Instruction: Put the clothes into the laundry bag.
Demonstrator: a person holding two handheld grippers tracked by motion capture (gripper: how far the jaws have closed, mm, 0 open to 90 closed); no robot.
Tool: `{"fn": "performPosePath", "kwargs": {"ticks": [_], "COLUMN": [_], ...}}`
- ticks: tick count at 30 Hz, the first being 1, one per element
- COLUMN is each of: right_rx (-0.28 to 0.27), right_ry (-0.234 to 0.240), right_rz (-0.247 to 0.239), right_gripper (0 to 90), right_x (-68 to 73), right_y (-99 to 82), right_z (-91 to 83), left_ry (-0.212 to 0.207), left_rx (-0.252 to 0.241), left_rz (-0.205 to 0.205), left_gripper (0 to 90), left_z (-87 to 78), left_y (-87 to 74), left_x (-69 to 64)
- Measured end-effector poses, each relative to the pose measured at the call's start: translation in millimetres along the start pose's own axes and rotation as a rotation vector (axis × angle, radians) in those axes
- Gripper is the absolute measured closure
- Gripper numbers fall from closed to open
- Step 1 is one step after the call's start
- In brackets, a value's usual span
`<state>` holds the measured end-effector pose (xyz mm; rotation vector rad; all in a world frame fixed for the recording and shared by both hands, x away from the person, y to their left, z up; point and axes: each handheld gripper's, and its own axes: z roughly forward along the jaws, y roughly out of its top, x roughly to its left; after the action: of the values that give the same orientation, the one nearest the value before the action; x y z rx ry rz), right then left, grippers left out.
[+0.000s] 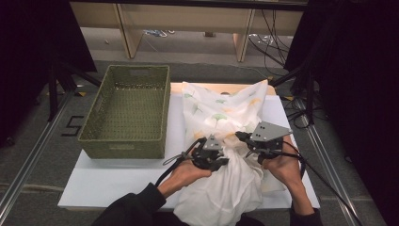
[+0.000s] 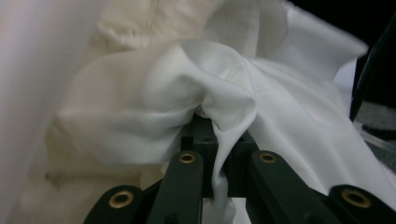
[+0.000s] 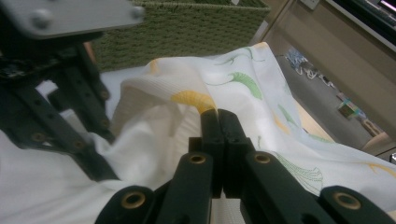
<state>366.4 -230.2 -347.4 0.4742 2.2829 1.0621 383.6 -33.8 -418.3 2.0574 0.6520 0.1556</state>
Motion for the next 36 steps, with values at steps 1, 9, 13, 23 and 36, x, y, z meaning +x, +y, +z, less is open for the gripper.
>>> {"fn": "performPosePath", "kwargs": {"ticks": [1,9,13,23,36], "right_rx": [-0.004,0.000,0.011,0.014,0.015], "right_ry": [-0.003,-0.007,0.003,0.004,0.010], "right_rz": [-0.004,0.014,0.011,0.013,0.007], "right_gripper": [90.0,90.0,90.0,90.0,90.0], "right_x": [-0.9,-3.0,-2.9,-0.8,0.3], "right_y": [0.0,-1.9,-5.5,-3.7,-4.2], "right_z": [-1.1,-5.2,0.6,3.1,3.7], "left_ry": [0.009,0.205,0.138,0.075,0.018], "left_rx": [-0.025,-0.072,-0.055,0.032,0.012], "left_rz": [-0.018,-0.120,-0.138,-0.124,-0.038], "left_gripper": [85.7,83.1,61.7,15.8,74.6], "left_z": [3.4,30.7,8.3,-73.8,19.4], "left_y": [7.5,21.8,9.6,-40.2,-38.0], "left_x": [4.7,51.3,45.3,15.4,-12.6]}}
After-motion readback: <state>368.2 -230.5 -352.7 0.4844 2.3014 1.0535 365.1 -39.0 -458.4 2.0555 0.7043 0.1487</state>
